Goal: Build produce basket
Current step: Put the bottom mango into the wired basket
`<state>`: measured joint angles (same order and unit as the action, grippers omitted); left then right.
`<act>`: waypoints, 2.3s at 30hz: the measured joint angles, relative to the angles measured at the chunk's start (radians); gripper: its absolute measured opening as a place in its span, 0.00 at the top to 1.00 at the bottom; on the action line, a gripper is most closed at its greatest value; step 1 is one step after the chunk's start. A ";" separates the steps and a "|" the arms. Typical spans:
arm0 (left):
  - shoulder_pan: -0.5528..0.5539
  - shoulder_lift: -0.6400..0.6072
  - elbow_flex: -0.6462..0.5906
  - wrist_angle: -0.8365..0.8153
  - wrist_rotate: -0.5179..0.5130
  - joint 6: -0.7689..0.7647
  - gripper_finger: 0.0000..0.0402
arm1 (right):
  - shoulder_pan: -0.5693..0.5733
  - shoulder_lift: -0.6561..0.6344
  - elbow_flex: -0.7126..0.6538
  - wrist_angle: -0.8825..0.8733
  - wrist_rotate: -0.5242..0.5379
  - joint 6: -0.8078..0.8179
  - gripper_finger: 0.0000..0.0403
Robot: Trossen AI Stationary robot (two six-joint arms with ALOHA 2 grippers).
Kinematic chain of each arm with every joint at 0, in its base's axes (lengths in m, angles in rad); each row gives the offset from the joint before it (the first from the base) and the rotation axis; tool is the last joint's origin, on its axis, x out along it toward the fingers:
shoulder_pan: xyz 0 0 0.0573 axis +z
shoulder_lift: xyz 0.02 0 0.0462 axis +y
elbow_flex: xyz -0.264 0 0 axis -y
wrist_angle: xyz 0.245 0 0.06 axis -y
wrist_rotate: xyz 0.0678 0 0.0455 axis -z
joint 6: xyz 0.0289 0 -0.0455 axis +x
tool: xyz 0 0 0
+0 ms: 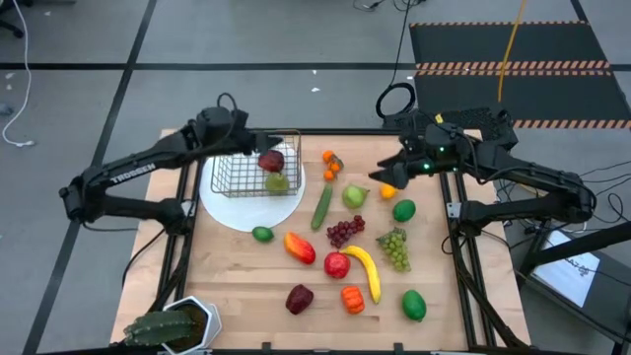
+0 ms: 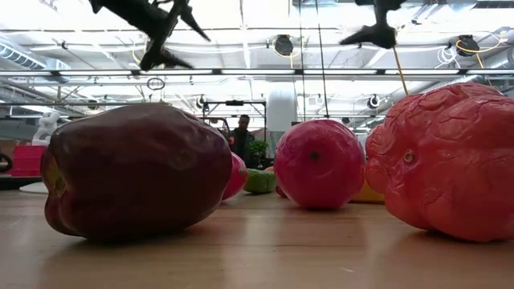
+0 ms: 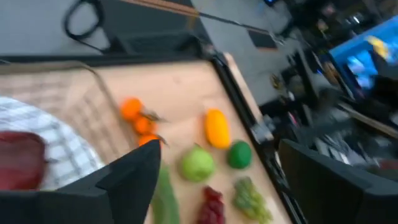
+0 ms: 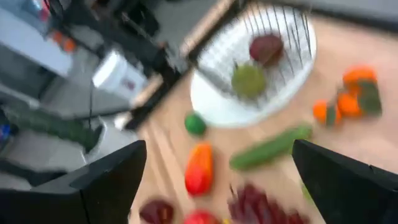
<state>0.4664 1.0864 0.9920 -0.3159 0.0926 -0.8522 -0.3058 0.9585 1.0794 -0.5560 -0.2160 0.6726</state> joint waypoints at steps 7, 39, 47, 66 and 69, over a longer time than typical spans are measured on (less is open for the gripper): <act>-0.276 0.000 0.000 0.028 -0.194 -0.056 0.38 | 0.000 -0.039 0.000 -0.171 -0.024 -0.085 0.01; -0.690 0.535 0.477 -0.175 -0.273 0.296 0.43 | 0.000 -0.158 0.000 -0.424 -0.125 -0.213 0.01; -0.699 0.533 0.473 -0.365 -0.260 0.396 0.17 | 0.000 -0.158 0.000 -0.422 -0.124 -0.121 0.01; -0.652 0.571 0.369 -0.425 -0.052 0.873 0.23 | 0.000 -0.159 0.000 -0.183 0.011 0.208 0.01; -0.644 0.573 0.298 -0.393 -0.016 0.923 0.22 | 0.013 -0.155 0.000 -0.121 0.011 0.286 0.01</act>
<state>-0.1778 1.6594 1.2896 -0.7092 0.0768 0.0712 -0.2932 0.8039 1.0794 -0.6771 -0.2049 0.9589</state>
